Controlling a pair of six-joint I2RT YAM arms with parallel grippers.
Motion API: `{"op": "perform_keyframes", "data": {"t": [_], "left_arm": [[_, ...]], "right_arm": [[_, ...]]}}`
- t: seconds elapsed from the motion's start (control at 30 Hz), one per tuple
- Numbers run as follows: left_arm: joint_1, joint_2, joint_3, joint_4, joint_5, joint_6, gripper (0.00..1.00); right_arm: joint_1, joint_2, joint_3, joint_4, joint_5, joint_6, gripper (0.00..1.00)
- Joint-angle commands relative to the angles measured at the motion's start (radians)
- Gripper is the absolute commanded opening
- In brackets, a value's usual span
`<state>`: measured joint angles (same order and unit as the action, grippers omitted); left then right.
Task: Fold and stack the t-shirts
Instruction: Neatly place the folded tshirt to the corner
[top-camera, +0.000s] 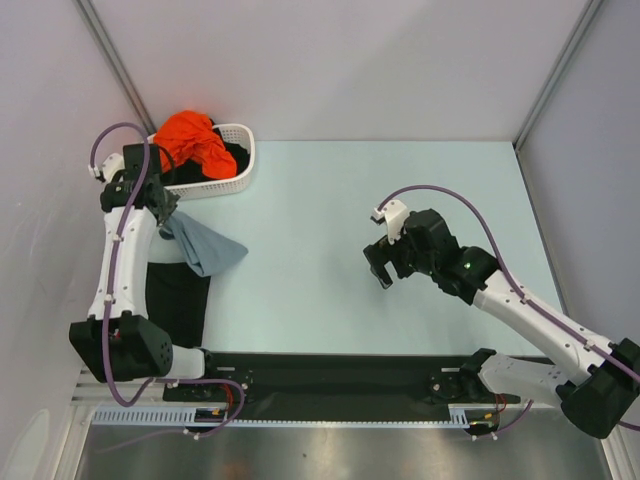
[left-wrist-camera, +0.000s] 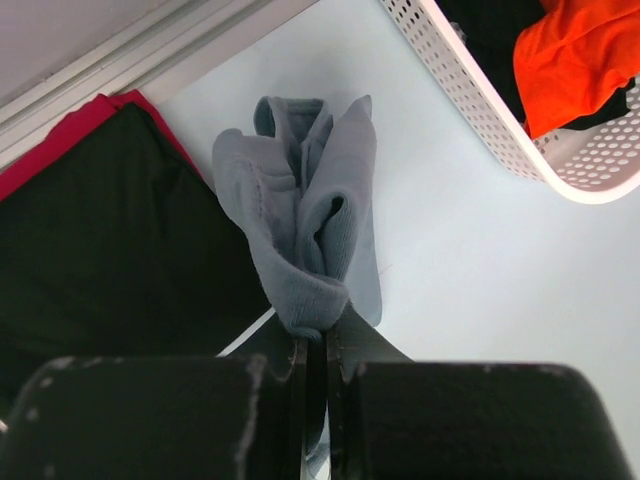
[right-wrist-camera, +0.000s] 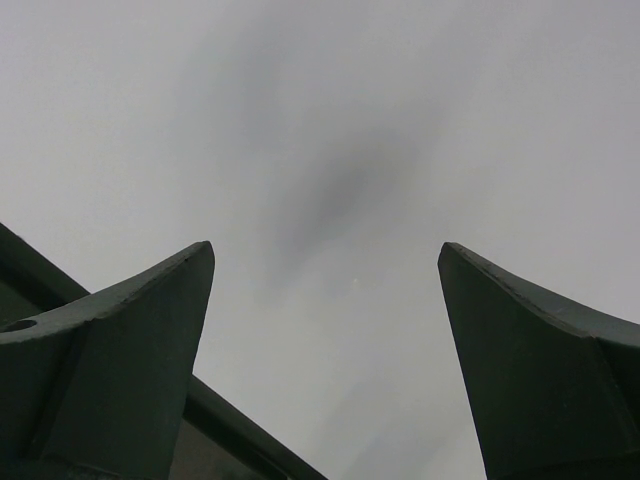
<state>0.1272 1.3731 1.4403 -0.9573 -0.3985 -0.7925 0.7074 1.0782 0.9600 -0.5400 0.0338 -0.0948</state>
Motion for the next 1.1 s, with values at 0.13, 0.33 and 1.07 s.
{"op": "perform_keyframes", "data": {"t": [0.13,0.33,1.07], "left_arm": [[0.052,-0.054,0.081,0.012,-0.011,0.131,0.0],[0.084,-0.069,0.066,0.009,0.027,0.174,0.0],[0.163,-0.111,0.052,0.017,0.138,0.299,0.0]], "right_arm": [[0.006,0.0,0.023,0.048,-0.015,-0.02,1.0],[0.013,-0.006,0.008,0.049,-0.014,-0.023,1.0],[0.02,-0.012,-0.021,0.06,0.002,-0.029,1.0]]}}
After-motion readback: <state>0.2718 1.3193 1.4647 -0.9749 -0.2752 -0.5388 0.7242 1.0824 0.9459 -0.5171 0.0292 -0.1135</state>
